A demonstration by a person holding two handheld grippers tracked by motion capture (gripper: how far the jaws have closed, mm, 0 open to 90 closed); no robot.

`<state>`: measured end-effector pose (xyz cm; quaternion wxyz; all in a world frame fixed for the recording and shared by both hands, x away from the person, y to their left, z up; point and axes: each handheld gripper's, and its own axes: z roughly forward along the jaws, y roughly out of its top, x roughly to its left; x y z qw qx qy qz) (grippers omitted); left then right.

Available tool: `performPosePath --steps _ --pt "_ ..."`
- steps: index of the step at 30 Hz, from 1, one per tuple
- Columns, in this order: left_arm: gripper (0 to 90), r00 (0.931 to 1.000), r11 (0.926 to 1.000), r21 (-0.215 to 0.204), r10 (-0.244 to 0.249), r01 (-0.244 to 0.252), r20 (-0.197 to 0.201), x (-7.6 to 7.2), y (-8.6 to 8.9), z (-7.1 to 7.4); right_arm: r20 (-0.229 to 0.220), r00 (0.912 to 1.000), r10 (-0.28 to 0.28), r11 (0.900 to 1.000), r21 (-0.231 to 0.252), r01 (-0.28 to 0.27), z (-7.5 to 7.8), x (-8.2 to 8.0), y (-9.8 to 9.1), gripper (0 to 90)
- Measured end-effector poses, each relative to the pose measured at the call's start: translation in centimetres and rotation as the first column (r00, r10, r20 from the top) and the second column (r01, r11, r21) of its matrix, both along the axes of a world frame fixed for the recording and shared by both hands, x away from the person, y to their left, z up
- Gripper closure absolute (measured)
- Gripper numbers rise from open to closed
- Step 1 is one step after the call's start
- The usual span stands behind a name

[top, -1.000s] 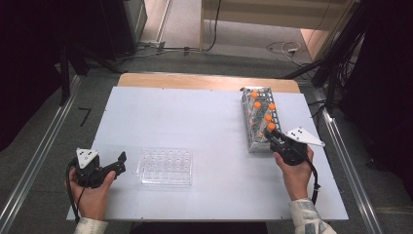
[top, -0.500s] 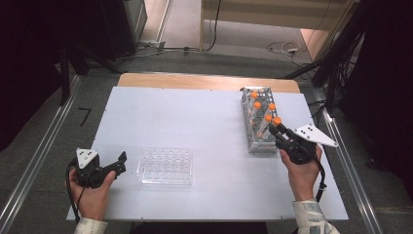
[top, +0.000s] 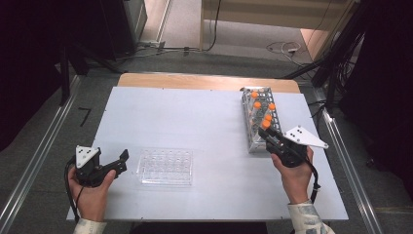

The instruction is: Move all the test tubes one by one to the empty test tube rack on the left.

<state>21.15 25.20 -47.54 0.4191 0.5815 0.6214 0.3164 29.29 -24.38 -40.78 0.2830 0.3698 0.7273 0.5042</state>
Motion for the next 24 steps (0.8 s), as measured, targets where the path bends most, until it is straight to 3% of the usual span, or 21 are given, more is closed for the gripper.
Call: performPosePath --steps 14,19,24 --pt "7.2 0.9914 0.9919 0.000 -0.127 0.127 0.034 0.5 -2.8 2.5 -0.023 0.9937 0.109 0.9936 -0.028 -0.110 -0.7 -0.7 3.4 71.9" --pt "10.5 0.9819 0.9832 0.001 -0.183 0.183 0.051 0.6 -4.2 3.3 -0.036 0.9907 0.131 0.9905 -0.037 -0.133 -1.0 -0.8 4.3 71.9" --pt "10.7 0.9665 0.9683 0.003 -0.250 0.250 0.060 1.0 -6.3 4.0 -0.042 0.9885 0.145 0.9882 -0.042 -0.147 -1.2 -0.9 4.8 71.9"
